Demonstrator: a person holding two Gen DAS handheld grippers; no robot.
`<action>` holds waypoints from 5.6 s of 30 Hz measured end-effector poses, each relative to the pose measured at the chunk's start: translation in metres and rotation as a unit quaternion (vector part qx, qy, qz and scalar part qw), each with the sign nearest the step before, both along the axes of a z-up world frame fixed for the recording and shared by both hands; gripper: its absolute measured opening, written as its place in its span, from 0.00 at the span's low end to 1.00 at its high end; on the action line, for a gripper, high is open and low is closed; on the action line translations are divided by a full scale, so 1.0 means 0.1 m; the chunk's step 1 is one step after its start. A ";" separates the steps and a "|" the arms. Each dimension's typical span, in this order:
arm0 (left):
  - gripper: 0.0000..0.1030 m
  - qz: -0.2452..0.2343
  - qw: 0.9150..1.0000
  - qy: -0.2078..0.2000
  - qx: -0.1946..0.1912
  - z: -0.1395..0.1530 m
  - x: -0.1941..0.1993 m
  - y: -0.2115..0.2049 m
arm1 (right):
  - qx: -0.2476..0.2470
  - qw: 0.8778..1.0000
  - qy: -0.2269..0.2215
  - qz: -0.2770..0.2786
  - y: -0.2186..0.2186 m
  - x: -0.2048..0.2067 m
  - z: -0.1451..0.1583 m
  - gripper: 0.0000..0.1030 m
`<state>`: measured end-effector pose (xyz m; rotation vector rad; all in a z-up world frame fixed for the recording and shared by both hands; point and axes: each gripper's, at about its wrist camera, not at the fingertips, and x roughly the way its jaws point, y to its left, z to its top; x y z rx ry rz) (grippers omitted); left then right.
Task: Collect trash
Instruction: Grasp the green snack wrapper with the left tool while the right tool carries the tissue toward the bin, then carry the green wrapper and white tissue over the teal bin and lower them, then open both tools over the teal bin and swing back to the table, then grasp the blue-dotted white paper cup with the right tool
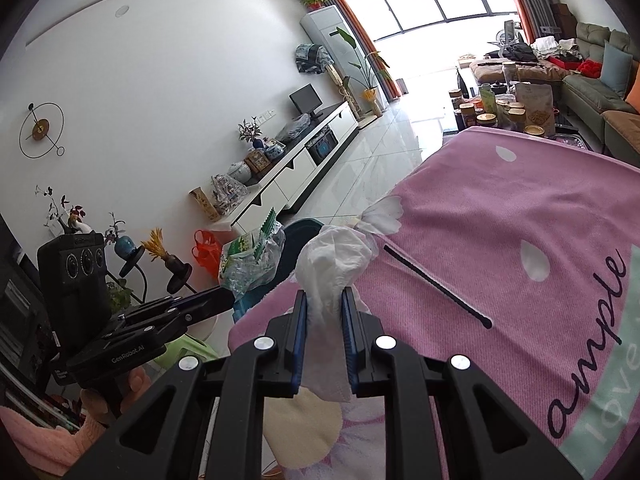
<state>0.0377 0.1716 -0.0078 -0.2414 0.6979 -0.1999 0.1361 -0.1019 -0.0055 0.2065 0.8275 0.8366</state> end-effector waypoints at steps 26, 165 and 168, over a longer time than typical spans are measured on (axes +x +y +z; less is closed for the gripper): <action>0.09 0.077 0.997 0.007 0.001 -0.06 -0.09 0.52 | -0.010 0.998 -0.005 0.056 0.66 0.18 0.10 0.15; 0.35 -0.298 0.952 0.057 0.038 -0.35 1.87 -3.54 | -0.047 0.975 0.034 -0.216 -2.70 0.97 -0.14 0.50; 0.25 -0.304 0.949 0.072 0.029 -0.41 1.93 -3.57 | -0.049 0.978 0.039 -0.199 -2.68 0.96 -0.17 0.51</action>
